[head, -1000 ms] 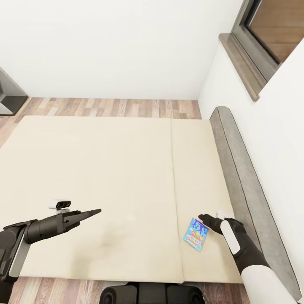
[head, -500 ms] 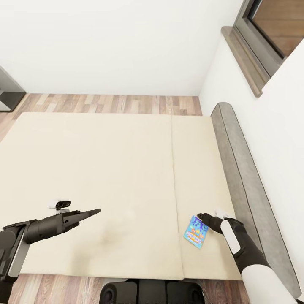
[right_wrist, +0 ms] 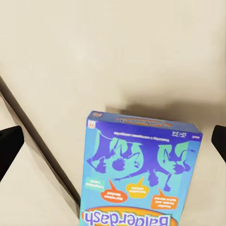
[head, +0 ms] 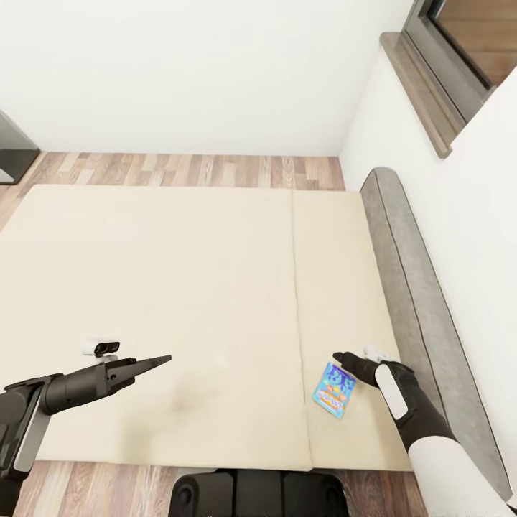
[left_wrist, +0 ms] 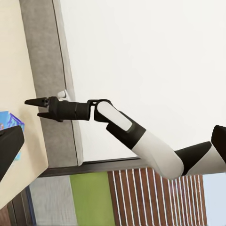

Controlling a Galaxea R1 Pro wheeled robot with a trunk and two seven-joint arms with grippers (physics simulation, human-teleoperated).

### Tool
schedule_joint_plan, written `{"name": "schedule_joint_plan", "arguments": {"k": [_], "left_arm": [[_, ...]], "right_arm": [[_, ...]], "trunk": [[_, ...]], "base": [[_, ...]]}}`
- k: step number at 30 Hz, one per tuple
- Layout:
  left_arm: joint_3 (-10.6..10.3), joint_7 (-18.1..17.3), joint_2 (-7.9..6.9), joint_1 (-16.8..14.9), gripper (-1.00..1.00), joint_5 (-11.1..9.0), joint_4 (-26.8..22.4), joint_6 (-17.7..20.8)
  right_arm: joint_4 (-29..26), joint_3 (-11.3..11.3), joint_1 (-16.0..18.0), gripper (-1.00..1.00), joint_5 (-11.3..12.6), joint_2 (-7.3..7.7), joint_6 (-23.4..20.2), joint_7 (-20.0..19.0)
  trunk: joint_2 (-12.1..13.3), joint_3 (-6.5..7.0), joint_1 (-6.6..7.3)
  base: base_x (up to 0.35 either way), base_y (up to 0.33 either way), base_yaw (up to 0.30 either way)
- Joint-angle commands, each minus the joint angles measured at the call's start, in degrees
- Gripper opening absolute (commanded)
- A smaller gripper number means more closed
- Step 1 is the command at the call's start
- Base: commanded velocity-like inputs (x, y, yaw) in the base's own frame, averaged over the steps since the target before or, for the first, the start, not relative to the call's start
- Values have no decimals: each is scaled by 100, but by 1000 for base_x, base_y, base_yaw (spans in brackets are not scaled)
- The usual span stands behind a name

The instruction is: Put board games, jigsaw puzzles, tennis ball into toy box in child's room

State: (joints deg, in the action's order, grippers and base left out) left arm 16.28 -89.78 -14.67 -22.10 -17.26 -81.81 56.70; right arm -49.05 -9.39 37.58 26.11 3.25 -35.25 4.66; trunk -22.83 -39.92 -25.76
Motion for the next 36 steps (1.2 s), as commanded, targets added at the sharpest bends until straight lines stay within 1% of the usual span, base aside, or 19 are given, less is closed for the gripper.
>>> {"name": "schedule_joint_plan", "arguments": {"k": [1,27,36], "left_arm": [[1,-22,-1,0,100,4,-2,61],[-2,-22,-1,4,100,4,-2,61],[-2,-22,-1,4,100,4,-2,61]], "right_arm": [[-5,0,9,100,63,3,-25,47],[2,-1,18,100,78,12,-25,11],[-20,-9,13,100,70,18,-25,-260]], "trunk": [[-9,-16,-3],[-9,-260,-3],[-9,-322,-3]], "base": [[0,0,0],[0,0,0],[0,0,0]]}}
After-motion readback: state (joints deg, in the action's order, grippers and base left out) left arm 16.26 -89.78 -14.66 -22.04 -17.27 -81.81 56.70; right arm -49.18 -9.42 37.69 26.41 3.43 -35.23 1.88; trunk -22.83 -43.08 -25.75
